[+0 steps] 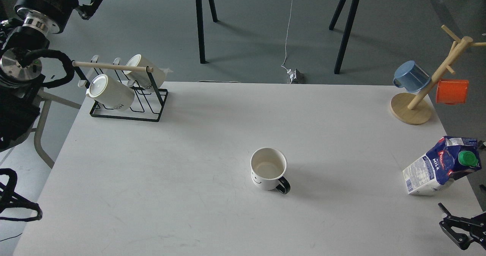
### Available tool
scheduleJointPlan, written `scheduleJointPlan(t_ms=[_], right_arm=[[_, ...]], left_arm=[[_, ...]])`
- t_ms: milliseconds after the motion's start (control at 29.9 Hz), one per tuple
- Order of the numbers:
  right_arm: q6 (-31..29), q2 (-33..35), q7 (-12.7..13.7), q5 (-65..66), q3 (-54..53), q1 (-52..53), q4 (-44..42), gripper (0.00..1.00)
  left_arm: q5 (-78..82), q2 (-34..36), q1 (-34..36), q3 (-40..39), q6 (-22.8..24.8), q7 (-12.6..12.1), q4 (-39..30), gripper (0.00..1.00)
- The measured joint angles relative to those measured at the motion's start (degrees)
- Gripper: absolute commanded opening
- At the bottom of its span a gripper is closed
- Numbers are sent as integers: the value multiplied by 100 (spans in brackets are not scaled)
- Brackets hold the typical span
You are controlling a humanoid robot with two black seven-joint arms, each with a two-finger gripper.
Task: Place cup and milk with both arms
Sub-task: 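Lower the right gripper to the milk carton and grasp it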
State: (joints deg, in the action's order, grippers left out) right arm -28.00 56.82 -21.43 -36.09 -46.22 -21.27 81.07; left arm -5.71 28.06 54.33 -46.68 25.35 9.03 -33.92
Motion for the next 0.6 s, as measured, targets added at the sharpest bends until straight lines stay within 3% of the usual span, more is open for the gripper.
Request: scheduleJointPlan(t_ms=[602], right_arm=[[0,-180,-51,41,-356,-23,162,100]], left_arm=[[0,102,1,1,-74,-16,-1,100]])
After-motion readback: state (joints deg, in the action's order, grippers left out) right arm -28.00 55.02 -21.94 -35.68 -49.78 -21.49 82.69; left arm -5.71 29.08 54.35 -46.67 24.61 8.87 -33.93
